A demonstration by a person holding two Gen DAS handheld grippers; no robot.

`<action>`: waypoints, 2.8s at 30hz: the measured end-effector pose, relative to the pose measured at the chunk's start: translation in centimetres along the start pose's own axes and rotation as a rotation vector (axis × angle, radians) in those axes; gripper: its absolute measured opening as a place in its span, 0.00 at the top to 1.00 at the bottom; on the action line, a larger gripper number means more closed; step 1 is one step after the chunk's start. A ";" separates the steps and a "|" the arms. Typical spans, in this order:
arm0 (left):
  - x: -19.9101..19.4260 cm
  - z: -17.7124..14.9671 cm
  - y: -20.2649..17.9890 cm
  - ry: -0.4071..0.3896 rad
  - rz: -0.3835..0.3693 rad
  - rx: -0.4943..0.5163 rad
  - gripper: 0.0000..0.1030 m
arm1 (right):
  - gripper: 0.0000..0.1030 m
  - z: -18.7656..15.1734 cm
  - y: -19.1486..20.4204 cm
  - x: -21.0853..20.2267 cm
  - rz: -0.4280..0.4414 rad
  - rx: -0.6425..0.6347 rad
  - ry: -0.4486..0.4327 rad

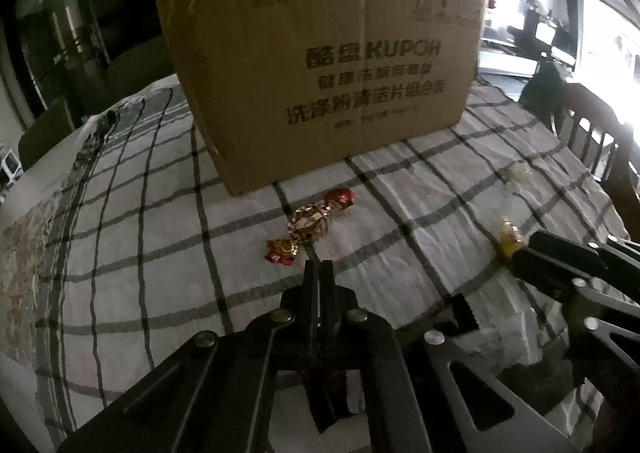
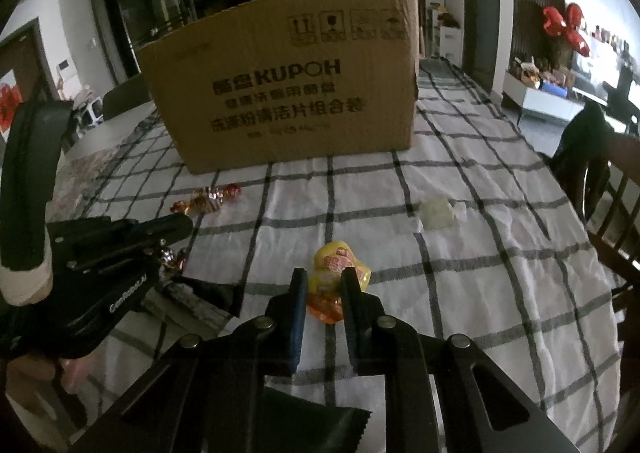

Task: Organize snacks
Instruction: 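Grasp a gold-wrapped candy with the left gripper while the right grasps the yellow packet, then carry both held snacks over the cardboard box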

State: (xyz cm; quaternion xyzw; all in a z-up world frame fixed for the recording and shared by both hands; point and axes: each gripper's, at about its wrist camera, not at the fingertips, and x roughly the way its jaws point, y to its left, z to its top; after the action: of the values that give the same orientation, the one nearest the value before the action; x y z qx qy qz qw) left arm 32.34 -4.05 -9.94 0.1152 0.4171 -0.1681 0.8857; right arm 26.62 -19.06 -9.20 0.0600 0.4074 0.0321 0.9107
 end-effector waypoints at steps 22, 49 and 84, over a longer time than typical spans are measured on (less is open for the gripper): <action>2.2 2.4 -0.4 -0.046 0.035 0.106 0.75 | 0.67 0.2 -0.1 1.6 -0.029 0.045 0.029; -6.3 3.6 -0.7 -0.148 0.045 -0.022 0.76 | 0.71 3.3 0.2 -4.2 -0.011 -0.048 -0.164; -9.2 17.2 3.7 -0.321 0.053 -0.099 0.76 | 0.71 19.5 -0.5 -5.3 0.084 -0.126 -0.401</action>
State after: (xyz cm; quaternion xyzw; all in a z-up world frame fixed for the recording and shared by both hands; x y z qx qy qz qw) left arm 40.40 -4.71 8.21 0.0543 0.2747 -0.1401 0.9497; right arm 37.61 -21.77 7.52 0.0248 0.2126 0.0829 0.9733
